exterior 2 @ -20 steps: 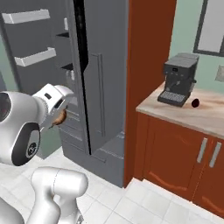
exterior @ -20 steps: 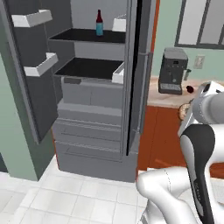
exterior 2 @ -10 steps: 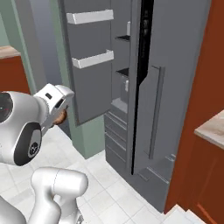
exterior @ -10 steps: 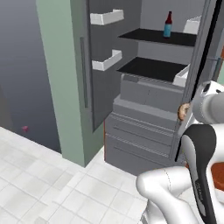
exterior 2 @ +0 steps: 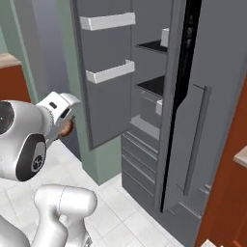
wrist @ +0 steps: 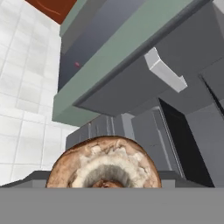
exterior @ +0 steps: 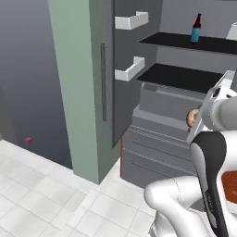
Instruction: Place the beer on the top shelf of the fridge to keep it out of children's reach, and place the mushroom and eggplant on lower shelves for easy access.
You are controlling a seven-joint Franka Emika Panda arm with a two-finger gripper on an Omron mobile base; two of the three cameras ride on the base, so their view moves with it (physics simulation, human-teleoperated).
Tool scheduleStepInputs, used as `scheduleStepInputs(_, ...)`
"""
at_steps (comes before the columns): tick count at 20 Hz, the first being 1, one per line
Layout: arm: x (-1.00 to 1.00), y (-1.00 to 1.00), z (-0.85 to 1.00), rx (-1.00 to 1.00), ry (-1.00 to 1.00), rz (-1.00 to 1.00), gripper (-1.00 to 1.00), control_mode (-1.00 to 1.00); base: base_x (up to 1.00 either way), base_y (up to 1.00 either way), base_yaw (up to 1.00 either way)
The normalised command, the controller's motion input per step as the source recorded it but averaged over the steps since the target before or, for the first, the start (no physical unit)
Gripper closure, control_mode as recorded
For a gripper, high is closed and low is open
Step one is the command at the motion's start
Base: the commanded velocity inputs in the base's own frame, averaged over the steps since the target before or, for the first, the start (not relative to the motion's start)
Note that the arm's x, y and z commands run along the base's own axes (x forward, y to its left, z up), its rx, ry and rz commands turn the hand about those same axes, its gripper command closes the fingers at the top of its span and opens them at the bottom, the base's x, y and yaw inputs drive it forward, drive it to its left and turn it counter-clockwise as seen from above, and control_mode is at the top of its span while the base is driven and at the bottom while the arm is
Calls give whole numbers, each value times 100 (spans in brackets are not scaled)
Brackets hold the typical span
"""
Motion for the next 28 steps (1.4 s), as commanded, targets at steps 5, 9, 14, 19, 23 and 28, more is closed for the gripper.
scheduleStepInputs(5, 0, 0, 0, 0, 0, 0, 100, 100, 47, 15, -39)
scheduleStepInputs(9, 0, 0, 0, 0, 0, 0, 100, 100, 40, 20, -51)
scheduleStepInputs(14, 0, 0, 0, 0, 0, 0, 100, 100, 40, 31, -55)
scheduleStepInputs(19, 0, 0, 0, 0, 0, 0, 100, 100, 40, 66, -47)
scheduleStepInputs(23, 0, 0, 0, 0, 0, 0, 100, 100, 45, 75, -36)
scheduleStepInputs(28, 0, 0, 0, 0, 0, 0, 100, 100, 60, 20, -21)
